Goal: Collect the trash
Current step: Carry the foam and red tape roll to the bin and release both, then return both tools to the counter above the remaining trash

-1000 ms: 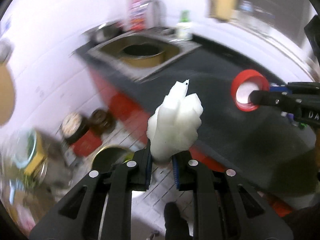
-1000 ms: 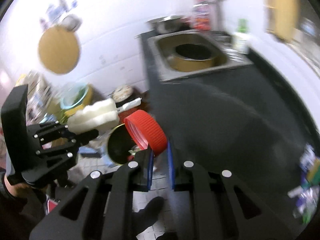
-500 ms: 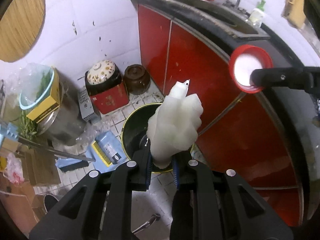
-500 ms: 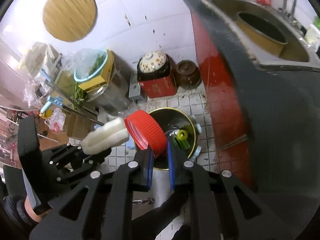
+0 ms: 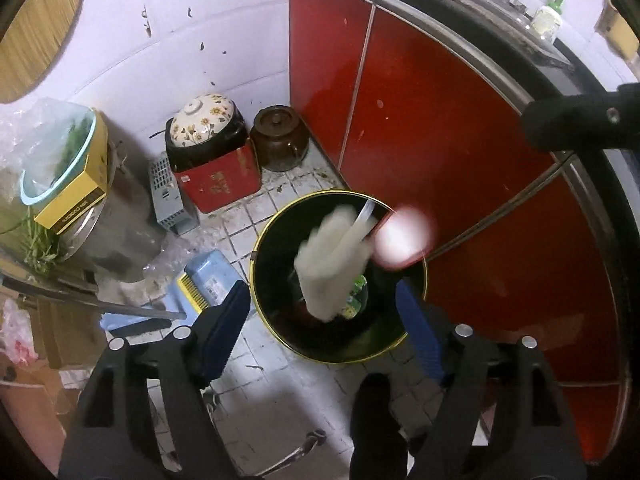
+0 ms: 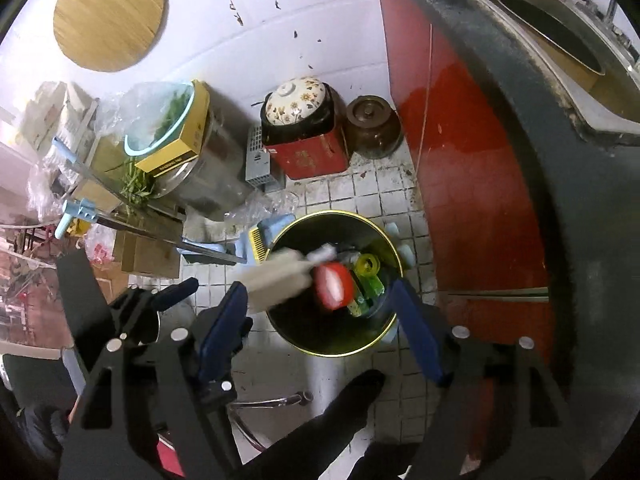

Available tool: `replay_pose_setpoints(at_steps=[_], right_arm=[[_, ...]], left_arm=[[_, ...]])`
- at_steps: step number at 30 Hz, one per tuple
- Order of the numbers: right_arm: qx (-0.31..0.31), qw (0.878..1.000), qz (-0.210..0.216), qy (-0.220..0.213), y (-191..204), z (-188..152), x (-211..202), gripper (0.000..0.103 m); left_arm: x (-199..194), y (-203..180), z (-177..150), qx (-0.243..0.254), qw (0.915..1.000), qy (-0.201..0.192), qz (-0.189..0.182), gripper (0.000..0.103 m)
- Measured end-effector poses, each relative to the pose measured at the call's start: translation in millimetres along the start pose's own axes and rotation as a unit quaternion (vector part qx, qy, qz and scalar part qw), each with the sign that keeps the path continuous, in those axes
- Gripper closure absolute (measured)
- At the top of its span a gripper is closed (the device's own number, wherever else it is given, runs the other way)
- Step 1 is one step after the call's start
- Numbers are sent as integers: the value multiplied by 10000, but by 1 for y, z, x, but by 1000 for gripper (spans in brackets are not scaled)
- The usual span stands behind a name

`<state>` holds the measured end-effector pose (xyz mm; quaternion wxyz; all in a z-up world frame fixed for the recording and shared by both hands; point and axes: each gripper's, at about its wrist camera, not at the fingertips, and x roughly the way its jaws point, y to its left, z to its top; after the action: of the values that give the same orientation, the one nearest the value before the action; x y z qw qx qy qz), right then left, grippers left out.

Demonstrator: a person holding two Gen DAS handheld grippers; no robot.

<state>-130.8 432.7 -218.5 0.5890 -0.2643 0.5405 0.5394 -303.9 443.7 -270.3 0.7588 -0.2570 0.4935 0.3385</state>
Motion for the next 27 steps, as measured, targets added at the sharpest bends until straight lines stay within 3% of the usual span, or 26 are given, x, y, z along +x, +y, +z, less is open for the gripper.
replay_pose_setpoints(at_steps=[11, 15, 19, 22, 27], right_arm=[[101, 9998, 14, -159, -19, -24, -36, 30], [48, 9990, -122, -438, -26, -40, -74, 24], [205, 9960, -280, -822, -45, -67, -130, 18], [442, 9913, -446, -1159, -73, -95, -179, 14], [1111, 9744, -981, -1690, -130, -162, -259, 14]], left_arm=[[-32, -13, 2, 157, 9998, -155, 0, 29], [-60, -37, 9, 368, 9987, -350, 51, 17], [-92, -75, 21, 540, 9967, -587, -131, 10], [-114, -122, 29, 998, 9918, -732, -316, 9], [-146, -225, 36, 1960, 9715, -940, -942, 9]])
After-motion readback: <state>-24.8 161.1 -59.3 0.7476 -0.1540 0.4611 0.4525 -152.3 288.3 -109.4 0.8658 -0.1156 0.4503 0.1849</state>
